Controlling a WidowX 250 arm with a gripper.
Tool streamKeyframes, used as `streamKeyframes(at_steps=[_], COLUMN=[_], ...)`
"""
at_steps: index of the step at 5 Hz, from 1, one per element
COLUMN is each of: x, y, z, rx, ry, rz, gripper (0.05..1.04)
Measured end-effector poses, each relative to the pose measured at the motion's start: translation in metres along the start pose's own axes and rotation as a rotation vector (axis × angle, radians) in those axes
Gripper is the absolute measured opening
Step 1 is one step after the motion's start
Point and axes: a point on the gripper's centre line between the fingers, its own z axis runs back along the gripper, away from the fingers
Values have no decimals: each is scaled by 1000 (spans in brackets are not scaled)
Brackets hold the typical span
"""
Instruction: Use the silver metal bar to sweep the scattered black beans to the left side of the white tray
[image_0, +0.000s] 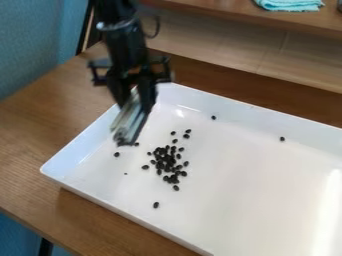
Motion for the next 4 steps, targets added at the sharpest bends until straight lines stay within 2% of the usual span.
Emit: streamKeyframes(at_steps=[1, 2, 3, 4], x=[-10, -10, -17, -14], y=[-39, -64, -74, -72], z=[10, -1, -39, -72], rx=[-13, 5, 44, 90], ry=[5, -62, -80, -123], rz=[-23, -28, -26, -37], gripper=[386, 386, 386, 386])
